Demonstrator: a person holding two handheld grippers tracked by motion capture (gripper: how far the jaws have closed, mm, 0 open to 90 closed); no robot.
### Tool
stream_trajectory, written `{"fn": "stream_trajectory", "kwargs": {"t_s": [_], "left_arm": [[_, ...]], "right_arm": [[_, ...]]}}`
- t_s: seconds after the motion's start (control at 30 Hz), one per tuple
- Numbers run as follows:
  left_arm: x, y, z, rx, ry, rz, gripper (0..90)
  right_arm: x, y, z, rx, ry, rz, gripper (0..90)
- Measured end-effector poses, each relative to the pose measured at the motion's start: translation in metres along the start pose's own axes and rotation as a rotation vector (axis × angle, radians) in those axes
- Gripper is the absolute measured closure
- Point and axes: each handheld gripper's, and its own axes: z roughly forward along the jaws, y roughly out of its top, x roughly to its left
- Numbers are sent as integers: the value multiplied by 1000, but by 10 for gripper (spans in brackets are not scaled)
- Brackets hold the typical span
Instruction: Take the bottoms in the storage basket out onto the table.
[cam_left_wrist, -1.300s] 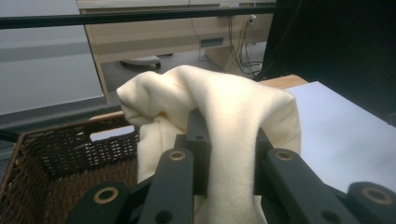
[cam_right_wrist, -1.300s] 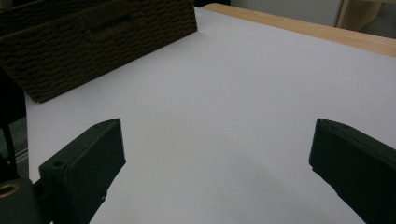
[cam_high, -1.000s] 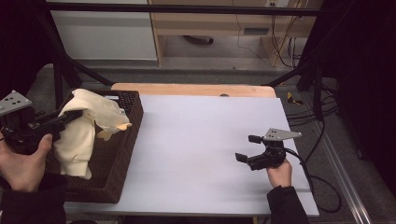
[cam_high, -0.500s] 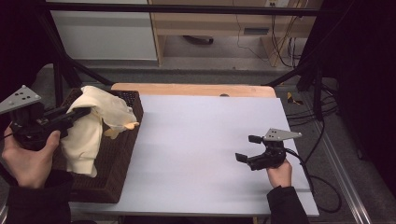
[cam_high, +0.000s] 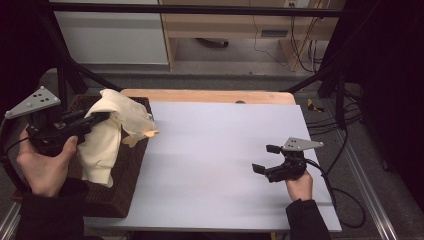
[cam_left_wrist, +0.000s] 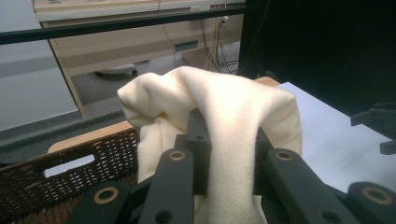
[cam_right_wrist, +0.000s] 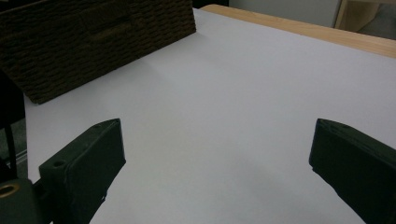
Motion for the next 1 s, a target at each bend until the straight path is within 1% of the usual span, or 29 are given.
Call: {"fn": "stream_trajectory", "kwargs": {"t_s": [0.17, 0.2, 0.23, 0.3, 0.33, 0.37, 0.43, 0.73, 1.0], "left_arm": [[-5, 3, 7, 7, -9, 17, 777], [-6, 3, 8, 11, -18, 11, 777], [-7, 3, 9, 8, -14, 20, 777], [-8, 4, 11, 10, -18, 23, 777], [-9, 4, 12, 15, -28, 18, 777], [-10, 4, 13, 11, -26, 22, 777], [-12, 5, 16, 12, -39, 14, 777], [-21, 7, 27, 25, -68, 31, 777], [-26, 6, 36, 47, -81, 41, 777]], "right_arm": [[0, 0, 0, 2, -2, -1, 38], [0, 0, 0, 2, 0, -2, 38], [0, 0, 0, 2, 0, -2, 38], [0, 0, 0, 1, 0, -1, 38], [0, 0, 0, 2, -1, -1, 38], [0, 0, 0, 2, -1, -2, 38], [0, 0, 1, 2, 0, -1, 38], [0, 0, -1, 0, 1, 0, 38], [0, 0, 0, 1, -1, 1, 38]]}}
